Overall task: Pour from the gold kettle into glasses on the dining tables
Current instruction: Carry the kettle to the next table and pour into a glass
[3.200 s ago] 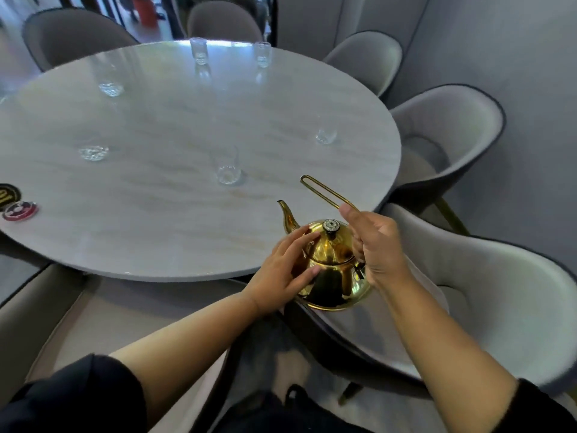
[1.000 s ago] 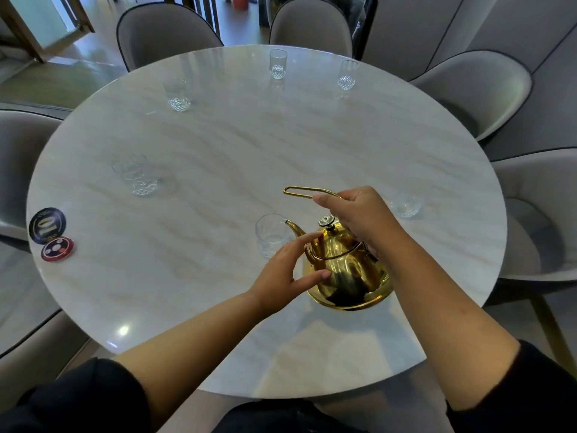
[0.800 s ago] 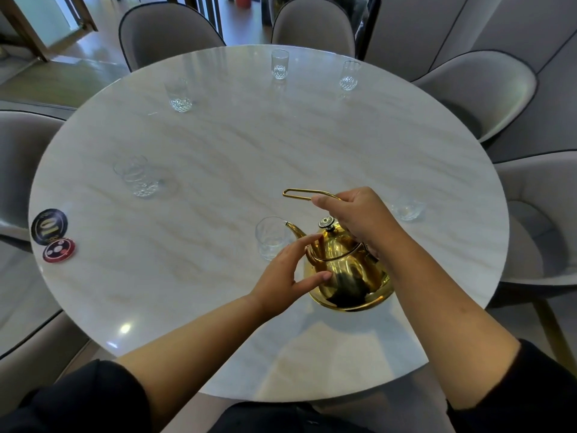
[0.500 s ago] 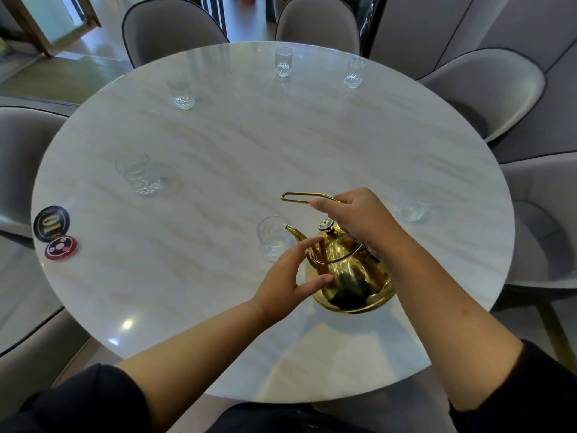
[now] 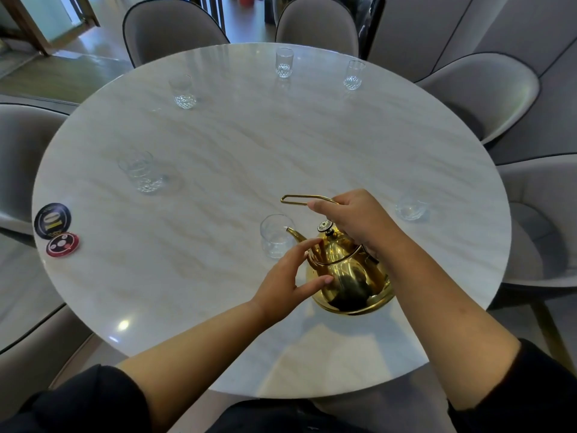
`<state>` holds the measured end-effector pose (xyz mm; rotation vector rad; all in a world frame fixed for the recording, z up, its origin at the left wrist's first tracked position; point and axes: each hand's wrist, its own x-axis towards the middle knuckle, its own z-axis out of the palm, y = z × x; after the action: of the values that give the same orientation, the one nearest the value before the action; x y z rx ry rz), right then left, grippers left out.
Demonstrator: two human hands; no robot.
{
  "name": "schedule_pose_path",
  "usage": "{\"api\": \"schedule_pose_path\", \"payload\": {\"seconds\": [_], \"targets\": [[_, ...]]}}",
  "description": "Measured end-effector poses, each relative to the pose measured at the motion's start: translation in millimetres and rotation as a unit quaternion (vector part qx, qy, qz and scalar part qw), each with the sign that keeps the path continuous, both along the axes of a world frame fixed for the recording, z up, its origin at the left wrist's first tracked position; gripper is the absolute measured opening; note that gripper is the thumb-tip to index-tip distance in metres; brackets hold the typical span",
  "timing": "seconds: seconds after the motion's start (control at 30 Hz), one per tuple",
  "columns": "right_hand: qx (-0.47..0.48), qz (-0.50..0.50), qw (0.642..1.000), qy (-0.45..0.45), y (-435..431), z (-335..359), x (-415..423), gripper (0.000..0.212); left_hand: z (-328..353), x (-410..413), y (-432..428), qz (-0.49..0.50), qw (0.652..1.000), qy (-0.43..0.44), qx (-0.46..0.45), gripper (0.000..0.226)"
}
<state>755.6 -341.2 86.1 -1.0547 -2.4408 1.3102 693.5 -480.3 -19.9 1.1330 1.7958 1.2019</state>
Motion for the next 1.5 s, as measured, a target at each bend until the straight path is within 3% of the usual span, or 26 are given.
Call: {"api": "schedule_pose_path", "payload": {"seconds": [0.43,0.83,1.5], "targets": [[0.004,-0.004,1.000,-0.009,-6,6,1,0.049,3,5,-4,-0.005,1.000,-0.024,0.005,0.068],[0.014,0.007,1.000,-0.022,-5,11,-1,0.041,5,7,-3,0.005,0.999,-0.046,0.006,0.063],[0.003,-0.009,1.000,0.026,-6,0,15,0.046,1,7,-3,-0.014,1.000,0.003,0.009,0.066]]}}
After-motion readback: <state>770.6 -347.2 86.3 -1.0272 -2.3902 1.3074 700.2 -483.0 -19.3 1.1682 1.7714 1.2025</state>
